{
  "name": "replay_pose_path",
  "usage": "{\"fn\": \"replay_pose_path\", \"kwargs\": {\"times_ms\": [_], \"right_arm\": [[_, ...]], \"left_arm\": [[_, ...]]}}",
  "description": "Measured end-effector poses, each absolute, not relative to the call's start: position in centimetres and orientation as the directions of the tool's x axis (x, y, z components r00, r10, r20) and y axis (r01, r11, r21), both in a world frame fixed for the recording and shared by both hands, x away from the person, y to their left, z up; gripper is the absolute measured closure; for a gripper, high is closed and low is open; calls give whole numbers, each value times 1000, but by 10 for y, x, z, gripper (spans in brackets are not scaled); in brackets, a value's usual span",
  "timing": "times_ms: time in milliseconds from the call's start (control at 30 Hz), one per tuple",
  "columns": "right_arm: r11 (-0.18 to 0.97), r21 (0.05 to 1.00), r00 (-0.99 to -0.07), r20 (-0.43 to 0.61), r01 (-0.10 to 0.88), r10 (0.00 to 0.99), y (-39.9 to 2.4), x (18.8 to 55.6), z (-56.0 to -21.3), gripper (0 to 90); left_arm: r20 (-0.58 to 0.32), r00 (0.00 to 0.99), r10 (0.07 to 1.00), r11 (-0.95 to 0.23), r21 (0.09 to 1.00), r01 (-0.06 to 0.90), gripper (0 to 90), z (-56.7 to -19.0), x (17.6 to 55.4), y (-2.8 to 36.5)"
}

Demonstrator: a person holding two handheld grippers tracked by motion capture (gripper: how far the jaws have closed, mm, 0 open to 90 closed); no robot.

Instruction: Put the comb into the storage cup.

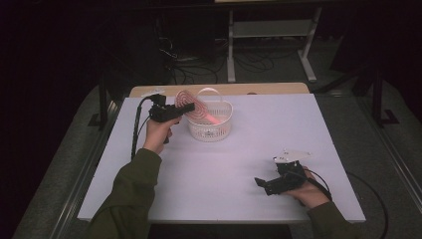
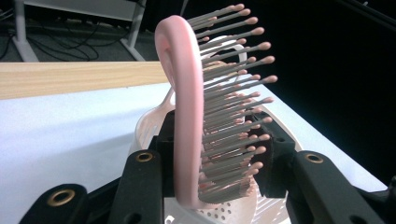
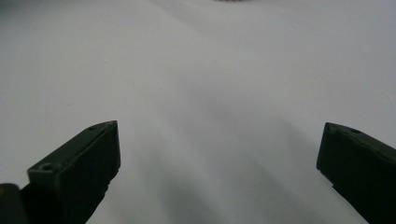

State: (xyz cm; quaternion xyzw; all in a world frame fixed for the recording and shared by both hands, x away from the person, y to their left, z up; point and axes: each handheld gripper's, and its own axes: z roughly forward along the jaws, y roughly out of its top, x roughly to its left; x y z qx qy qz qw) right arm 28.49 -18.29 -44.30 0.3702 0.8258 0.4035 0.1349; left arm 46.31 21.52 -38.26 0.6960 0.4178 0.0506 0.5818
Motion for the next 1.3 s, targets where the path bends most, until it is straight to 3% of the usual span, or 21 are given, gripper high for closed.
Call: {"fn": "replay_pose_path", "kwargs": {"times_ms": [767, 1300], "right_arm": [[392, 771, -683, 75, 502, 727, -188, 283, -443, 0], [401, 771, -683, 61, 496, 727, -184, 282, -442, 0]], "left_arm": [[-268, 664, 698, -84, 890, 448, 415, -379, 457, 219], [-168, 682, 712, -161, 906, 392, 183, -377, 443, 227]]}}
